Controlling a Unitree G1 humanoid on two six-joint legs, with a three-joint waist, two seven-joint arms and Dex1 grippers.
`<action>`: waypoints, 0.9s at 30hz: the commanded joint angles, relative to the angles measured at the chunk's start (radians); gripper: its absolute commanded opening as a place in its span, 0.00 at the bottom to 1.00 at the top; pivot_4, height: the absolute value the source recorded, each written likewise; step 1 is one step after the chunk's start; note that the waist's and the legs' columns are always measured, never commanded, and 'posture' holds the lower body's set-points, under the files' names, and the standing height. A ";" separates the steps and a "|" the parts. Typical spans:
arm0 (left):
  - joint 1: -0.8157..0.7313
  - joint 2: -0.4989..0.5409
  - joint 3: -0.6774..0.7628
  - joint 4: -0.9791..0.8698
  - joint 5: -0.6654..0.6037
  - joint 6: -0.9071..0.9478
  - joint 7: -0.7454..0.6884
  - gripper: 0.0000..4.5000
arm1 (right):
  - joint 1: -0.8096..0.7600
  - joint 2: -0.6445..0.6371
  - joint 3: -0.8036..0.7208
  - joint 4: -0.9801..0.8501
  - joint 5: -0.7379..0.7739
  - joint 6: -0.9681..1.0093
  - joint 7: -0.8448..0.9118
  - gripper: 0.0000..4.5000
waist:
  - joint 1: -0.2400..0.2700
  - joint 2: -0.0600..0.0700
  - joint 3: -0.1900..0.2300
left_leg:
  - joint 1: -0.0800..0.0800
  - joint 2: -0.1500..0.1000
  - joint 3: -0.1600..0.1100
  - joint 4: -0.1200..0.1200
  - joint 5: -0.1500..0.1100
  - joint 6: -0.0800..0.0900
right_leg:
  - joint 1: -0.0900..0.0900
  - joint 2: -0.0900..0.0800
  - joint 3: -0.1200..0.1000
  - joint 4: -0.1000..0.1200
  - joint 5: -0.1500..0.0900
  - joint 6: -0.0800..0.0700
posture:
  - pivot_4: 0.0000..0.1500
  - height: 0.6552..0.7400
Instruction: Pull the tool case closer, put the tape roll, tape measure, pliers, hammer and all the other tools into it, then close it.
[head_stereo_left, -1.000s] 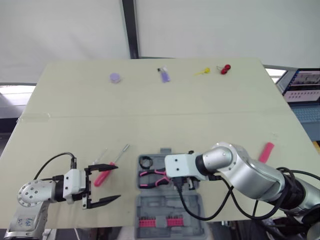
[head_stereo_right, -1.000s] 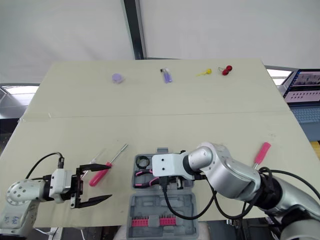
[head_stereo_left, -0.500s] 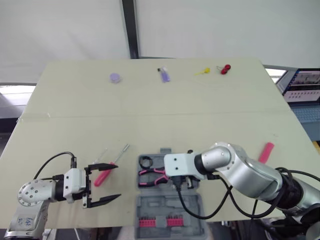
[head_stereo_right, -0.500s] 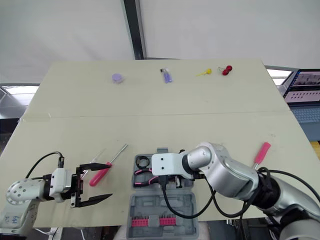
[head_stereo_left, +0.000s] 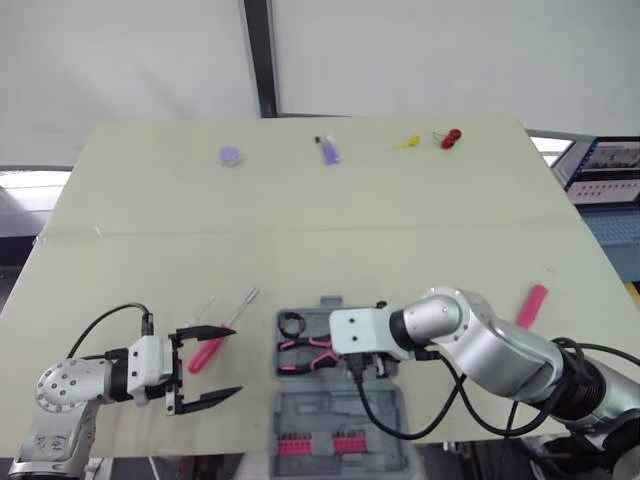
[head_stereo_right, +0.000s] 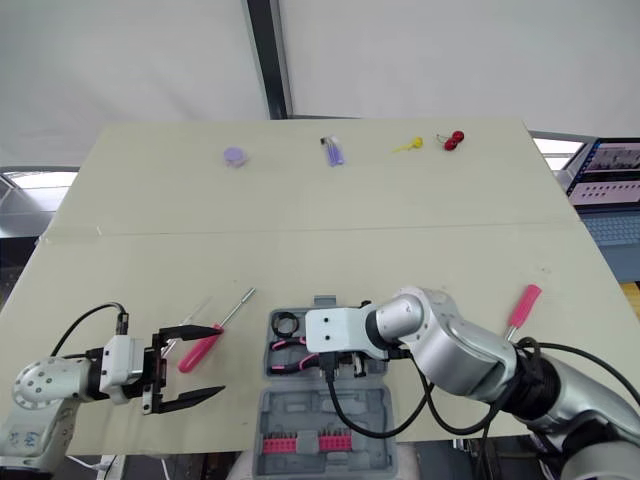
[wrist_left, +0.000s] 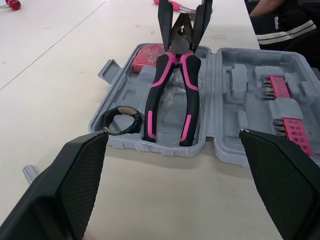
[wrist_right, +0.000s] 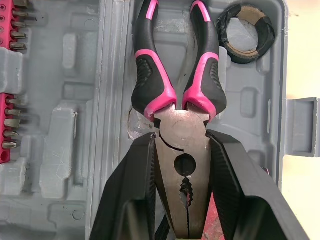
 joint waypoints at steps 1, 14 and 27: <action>-0.001 0.005 -0.005 -0.028 0.004 -0.008 0.008 1.00 | 0.004 0.002 0.000 -0.018 -0.002 -0.011 0.004 0.75 | 0.000 0.000 0.000 | 0.000 0.000 0.000 0.000 0.000 0.000 | 0.000 0.000 0.000 0.000 0.000 0.000 | 1.00 1.00; -0.006 -0.003 -0.018 -0.035 0.004 -0.010 0.019 1.00 | 0.090 0.075 -0.162 0.057 0.072 -0.219 -0.021 0.99 | 0.000 0.000 0.000 | 0.000 0.000 0.000 0.000 0.000 0.000 | 0.000 0.000 0.000 0.000 0.000 0.000 | 1.00 1.00; -0.040 -0.020 -0.055 -0.018 0.023 -0.028 0.042 1.00 | 0.358 0.305 -0.339 0.466 0.184 -0.719 -0.022 0.01 | -0.003 -0.001 -0.001 | 0.003 0.000 0.003 -0.001 0.000 0.000 | 0.001 0.000 0.000 0.001 0.000 0.000 | 1.00 1.00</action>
